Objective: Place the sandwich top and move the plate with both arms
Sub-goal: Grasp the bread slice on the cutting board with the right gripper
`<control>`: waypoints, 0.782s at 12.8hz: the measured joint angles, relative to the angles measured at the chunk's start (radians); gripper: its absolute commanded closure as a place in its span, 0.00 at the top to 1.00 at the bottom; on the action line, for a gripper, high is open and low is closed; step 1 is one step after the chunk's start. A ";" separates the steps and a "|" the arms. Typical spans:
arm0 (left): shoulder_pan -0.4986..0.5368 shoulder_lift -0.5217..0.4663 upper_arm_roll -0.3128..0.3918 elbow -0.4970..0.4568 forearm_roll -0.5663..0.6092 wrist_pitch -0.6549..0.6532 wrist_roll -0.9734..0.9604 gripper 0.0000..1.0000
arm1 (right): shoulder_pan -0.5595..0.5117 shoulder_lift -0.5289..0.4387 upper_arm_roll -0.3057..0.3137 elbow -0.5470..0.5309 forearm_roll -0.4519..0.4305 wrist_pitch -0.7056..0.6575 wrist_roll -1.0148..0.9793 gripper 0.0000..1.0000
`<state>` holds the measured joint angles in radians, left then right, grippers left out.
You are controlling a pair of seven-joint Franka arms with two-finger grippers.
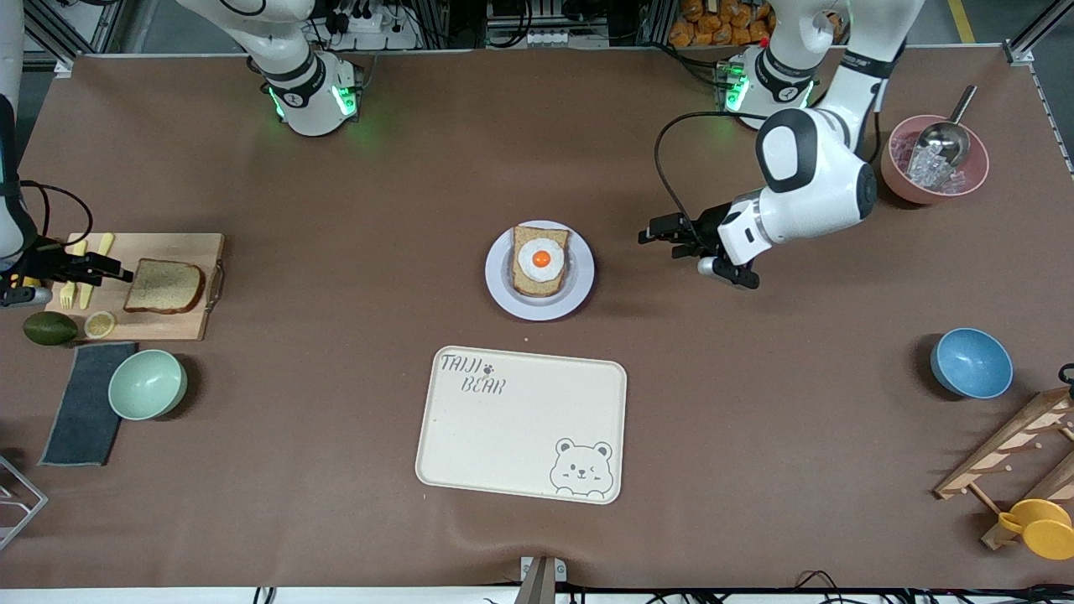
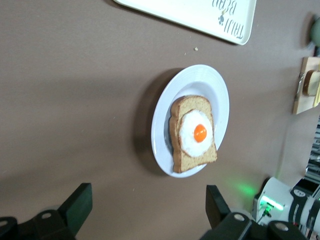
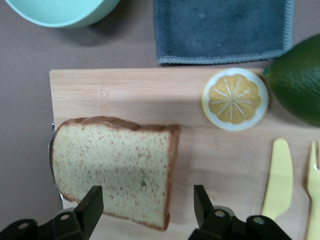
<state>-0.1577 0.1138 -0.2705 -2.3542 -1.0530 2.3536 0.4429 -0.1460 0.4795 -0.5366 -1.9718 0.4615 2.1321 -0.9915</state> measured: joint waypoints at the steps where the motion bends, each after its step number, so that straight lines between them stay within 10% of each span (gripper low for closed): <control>1: -0.001 0.007 -0.025 -0.020 -0.063 0.044 0.039 1.00 | 0.000 0.018 0.000 0.002 0.031 0.005 -0.033 0.68; 8: 0.000 0.083 -0.092 -0.066 -0.500 0.184 0.349 1.00 | -0.001 0.084 -0.001 0.009 0.057 0.030 -0.078 0.32; 10: 0.018 0.098 -0.089 -0.066 -0.557 0.193 0.374 1.00 | -0.001 0.084 -0.001 0.010 0.061 0.033 -0.083 0.37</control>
<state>-0.1394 0.2122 -0.3596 -2.4198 -1.6101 2.5467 0.8173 -0.1470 0.5640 -0.5373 -1.9620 0.5230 2.1654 -1.0748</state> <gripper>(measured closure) 0.000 0.670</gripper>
